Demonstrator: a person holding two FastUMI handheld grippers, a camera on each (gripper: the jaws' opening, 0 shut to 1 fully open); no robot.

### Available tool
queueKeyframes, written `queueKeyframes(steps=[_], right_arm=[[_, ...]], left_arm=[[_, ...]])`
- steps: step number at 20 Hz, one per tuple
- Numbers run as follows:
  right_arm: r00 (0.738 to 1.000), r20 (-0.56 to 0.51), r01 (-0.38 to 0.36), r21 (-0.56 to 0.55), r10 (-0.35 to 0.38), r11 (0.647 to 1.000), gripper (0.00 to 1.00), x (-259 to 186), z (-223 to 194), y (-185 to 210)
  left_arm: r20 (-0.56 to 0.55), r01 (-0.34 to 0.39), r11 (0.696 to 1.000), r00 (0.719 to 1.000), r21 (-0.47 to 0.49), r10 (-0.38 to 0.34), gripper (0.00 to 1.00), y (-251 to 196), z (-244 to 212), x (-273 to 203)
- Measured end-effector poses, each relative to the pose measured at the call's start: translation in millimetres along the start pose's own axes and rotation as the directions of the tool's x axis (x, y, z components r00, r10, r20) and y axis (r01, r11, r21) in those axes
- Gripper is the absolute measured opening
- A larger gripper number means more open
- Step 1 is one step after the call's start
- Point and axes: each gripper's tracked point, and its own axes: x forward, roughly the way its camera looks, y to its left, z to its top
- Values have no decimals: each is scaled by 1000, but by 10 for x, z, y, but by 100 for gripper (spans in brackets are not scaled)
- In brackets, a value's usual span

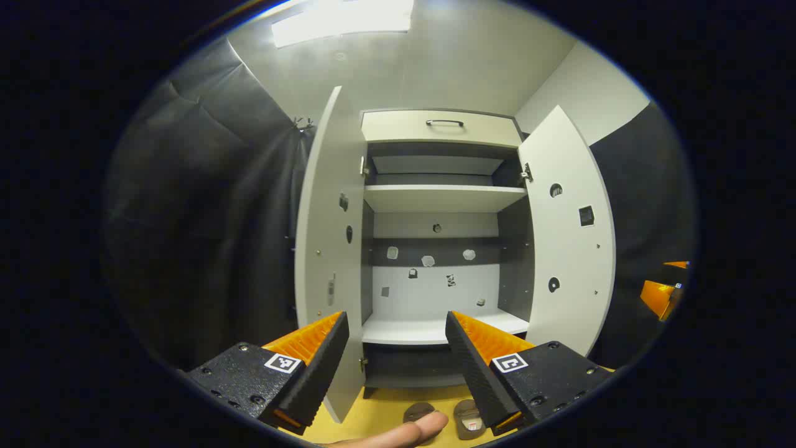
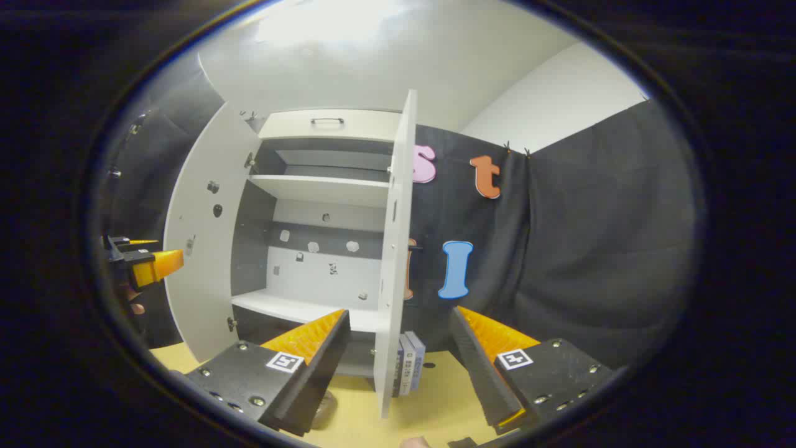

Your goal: Grab one shoe with the right hand and put it into the shoe cabinet, grab the other shoe with the left hand and put it into the shoe cabinet; then close the right door with the right hand and the left door with the left hand.

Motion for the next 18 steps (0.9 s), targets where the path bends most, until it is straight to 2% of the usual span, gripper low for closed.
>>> queueKeyframes(steps=[1,2,3,4,6,7,9,13,14,16,18], right_arm=[[1000,3,-11,4,11,1000,97,-7,18,95],[1000,3,-24,12,24,1000,99,-2,27,180],[999,1,-34,22,34,999,97,12,28,249],[999,-1,-42,25,42,999,95,23,25,313],[999,-6,-51,14,51,999,97,47,20,400],[998,-9,-55,11,55,998,97,56,-3,429],[997,-15,-72,21,72,997,98,52,-19,525],[997,-13,-74,24,75,997,97,59,-51,572],[997,-14,-72,29,73,997,97,75,-65,587],[997,-18,-73,35,74,997,99,107,-138,646],[995,-38,-92,25,93,995,97,159,-321,782]], left_arm=[[12,-5,1000,1000,8,5,94,66,38,-61],[14,-11,1000,1000,11,11,96,86,-17,-40],[16,-14,1000,1000,12,14,94,129,-14,-78],[21,-14,1000,1000,15,14,96,152,-4,-105],[28,-10,1000,1000,9,10,98,158,2,-143],[28,-4,1000,1000,5,4,94,147,-2,-152],[26,-12,1000,1000,1,12,96,166,-18,-154],[-27,-19,1000,999,-5,19,94,158,-158,-117],[-29,-28,1000,999,6,28,96,179,-172,-99],[-26,-27,999,999,16,28,96,155,-197,-85],[-33,-15,1000,999,9,15,96,113,-256,-89]])
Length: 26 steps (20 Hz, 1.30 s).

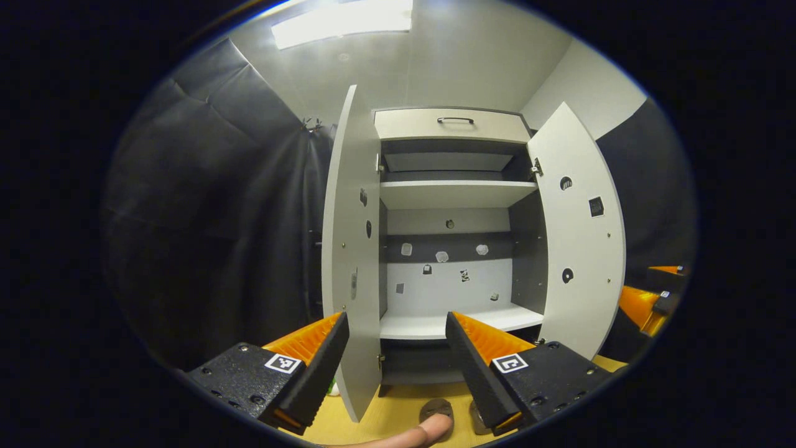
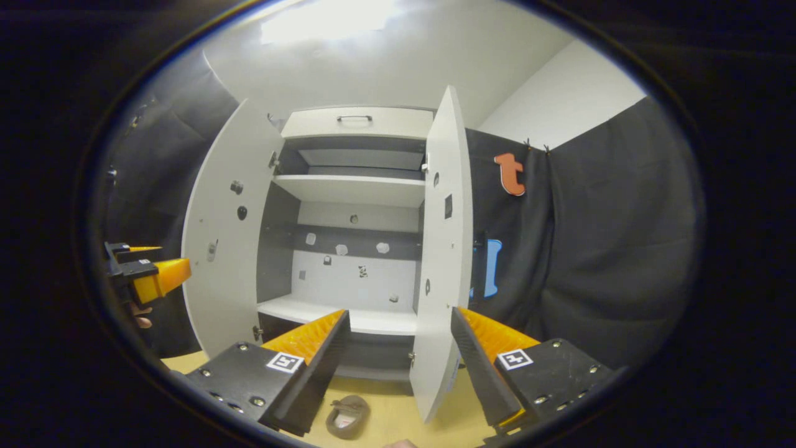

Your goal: Grab one shoe with the right hand and put it into the shoe cabinet, grab the other shoe with the left hand and put it into the shoe cabinet; then close the right door with the right hand and the left door with the left hand.

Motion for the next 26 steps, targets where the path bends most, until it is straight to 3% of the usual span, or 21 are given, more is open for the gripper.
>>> queueKeyframes(steps=[7,11,14,17,21,23,25,26], right_arm=[[982,-166,-92,-22,87,995,97,350,-1064,598],[946,-289,-148,9,144,989,98,463,-1810,954],[917,-371,-153,0,142,988,98,495,-2375,1085],[881,-452,-144,22,139,989,98,471,-2922,1188],[807,-557,-162,111,196,981,98,410,-3565,1397],[776,-601,-147,120,190,982,96,418,-3866,1407],[736,-650,-133,136,190,982,74,425,-4131,1434],[716,-667,-134,158,206,978,75,433,-4226,1463]], left_arm=[[23,8,1000,1000,16,-8,96,24,-23,-69],[22,11,1000,1000,7,-11,96,72,-65,-106],[26,10,1000,1000,-3,-10,96,109,-71,-83],[36,7,1000,999,6,-7,96,104,-42,-23],[60,52,998,997,-22,-51,96,-94,-47,112],[76,68,997,995,-48,-65,96,-190,-112,241],[77,84,995,994,-48,-80,96,-268,-199,397],[77,87,994,994,-60,-82,94,-297,-222,484]])
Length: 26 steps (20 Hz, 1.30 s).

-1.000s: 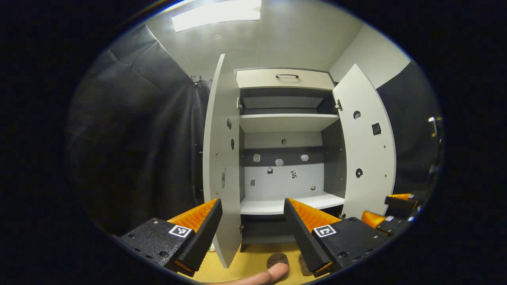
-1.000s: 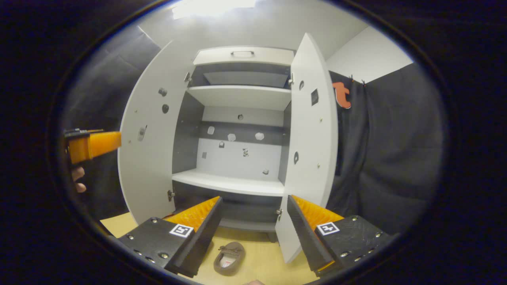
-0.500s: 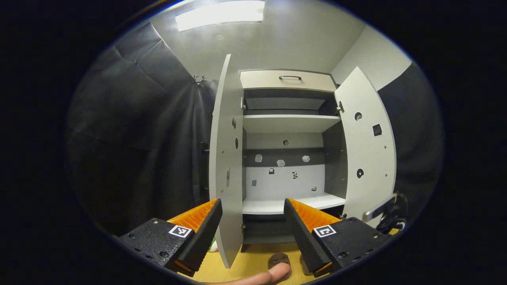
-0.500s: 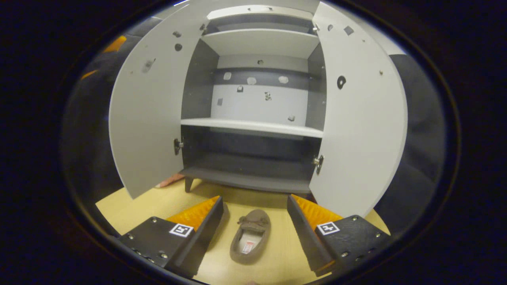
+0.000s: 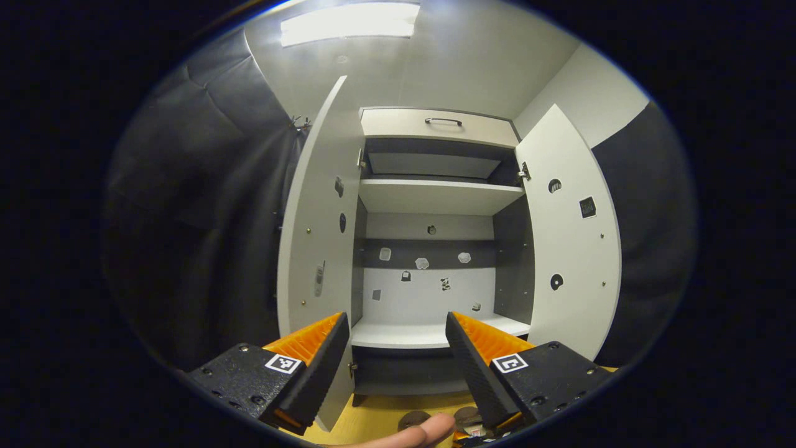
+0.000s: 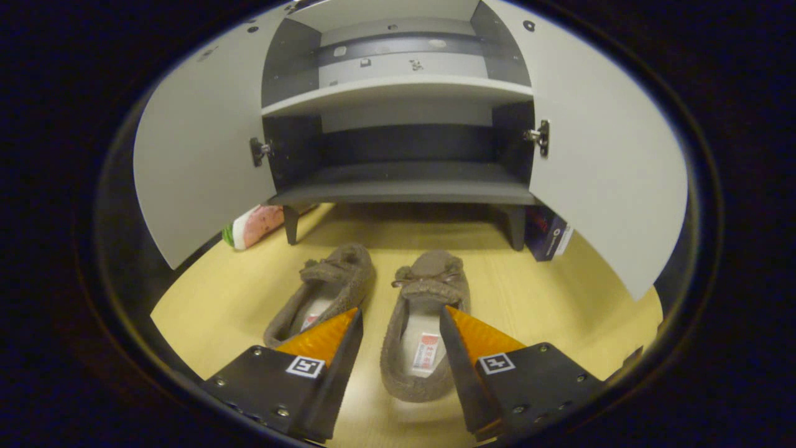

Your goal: Grab one shoe with the right hand and put it into the shoe cabinet, grab the other shoe with the left hand and put it into the shoe cabinet; then close the right door with the right hand and the left door with the left hand.

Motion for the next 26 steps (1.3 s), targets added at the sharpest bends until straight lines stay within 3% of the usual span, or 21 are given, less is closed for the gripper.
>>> queueKeyframes(steps=[3,6,7,10,11,13,14,15,19,21,24,26], right_arm=[[999,-18,-34,17,35,999,75,191,-42,64],[999,-34,30,-31,-31,999,70,380,-58,-17],[998,-52,35,-32,-37,999,52,466,-100,-29],[997,-60,52,-13,-53,999,44,581,-73,-75],[997,-59,44,-5,-44,999,30,581,-53,-61],[997,-60,49,-1,-48,999,29,753,-116,-69],[998,-48,40,34,-39,999,28,630,-48,-69],[999,-42,28,46,-26,999,4,673,-70,-45],[999,23,-47,23,46,999,4,595,32,-28],[995,85,-46,20,44,999,5,483,204,-60],[979,164,-126,37,118,991,4,256,477,85],[969,215,-126,15,120,992,4,100,713,90]], left_arm=[[-15,2,1000,1000,-24,-3,94,-1,-179,243],[-35,-10,999,999,-43,9,96,89,-417,468],[-49,-10,999,999,-53,8,96,121,-512,534],[-68,-21,999,998,-34,19,96,223,-668,737],[-67,-26,999,997,-18,25,96,254,-690,816],[-112,-2,1000,994,-9,1,96,220,-834,862],[-120,15,1000,993,-11,-16,96,195,-848,899],[-123,27,1000,992,-6,-28,96,182,-851,912],[-81,48,999,996,10,-47,96,144,-775,894],[-75,78,997,994,22,-77,96,62,-770,879],[-92,140,990,986,34,-136,96,-56,-826,880],[-99,142,989,985,29,-139,96,-54,-840,901]])
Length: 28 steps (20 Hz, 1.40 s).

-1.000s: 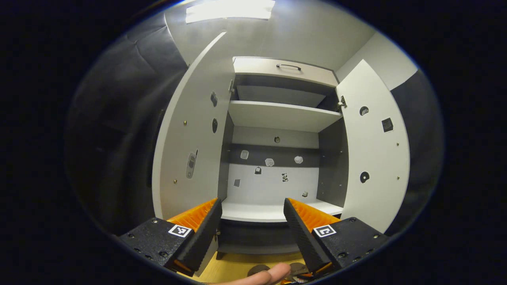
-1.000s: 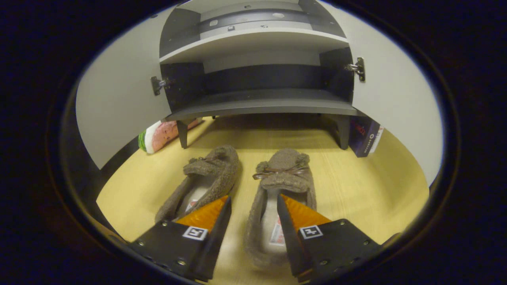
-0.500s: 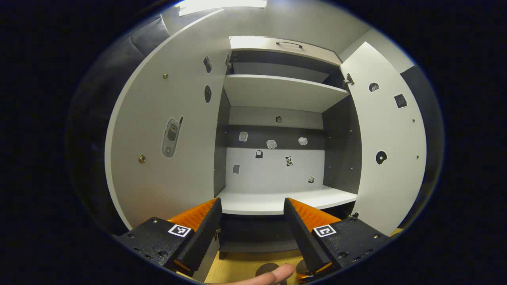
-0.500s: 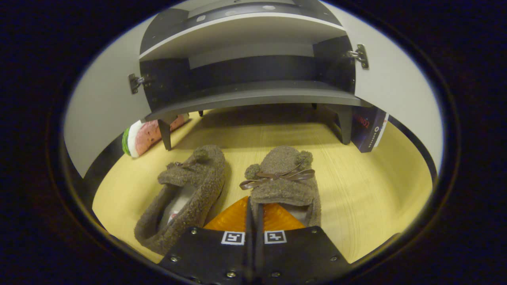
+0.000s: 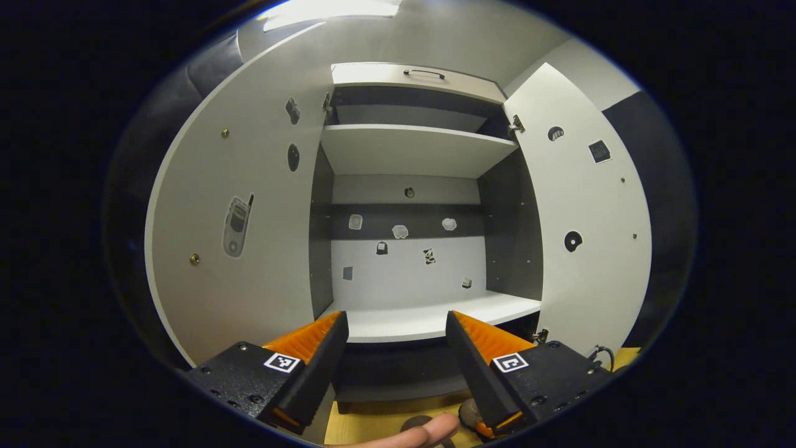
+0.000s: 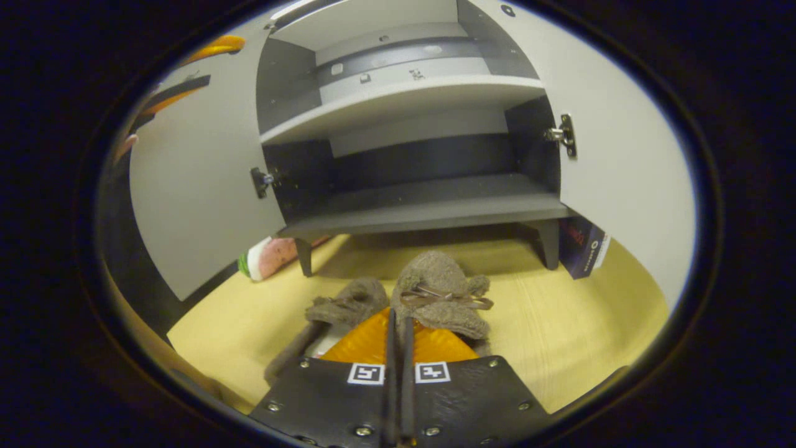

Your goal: Grab one shoe with the right hand and put it into the shoe cabinet, grab the other shoe with the left hand and put it into the shoe cabinet; then close the right door with the right hand and the left door with the left hand.

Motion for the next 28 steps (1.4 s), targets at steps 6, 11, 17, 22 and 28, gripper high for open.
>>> queueKeyframes(steps=[6,11,17,22,28], right_arm=[[985,175,21,-70,-9,997,4,-421,976,64],[948,314,84,-112,-46,990,4,-811,1886,-12],[917,395,137,-166,-61,977,4,-1093,2899,-4],[924,377,177,-295,-56,939,4,-946,3584,169],[934,347,232,-412,-84,881,4,-291,4165,410]], left_arm=[[-7,-25,1000,1000,6,25,97,102,-32,36],[-3,-19,1000,1000,0,19,97,83,-23,33],[-11,-10,1000,1000,2,10,97,13,-39,8],[-38,-27,999,999,-25,26,97,22,-110,50],[-77,-93,994,993,-61,88,97,198,-228,205]])
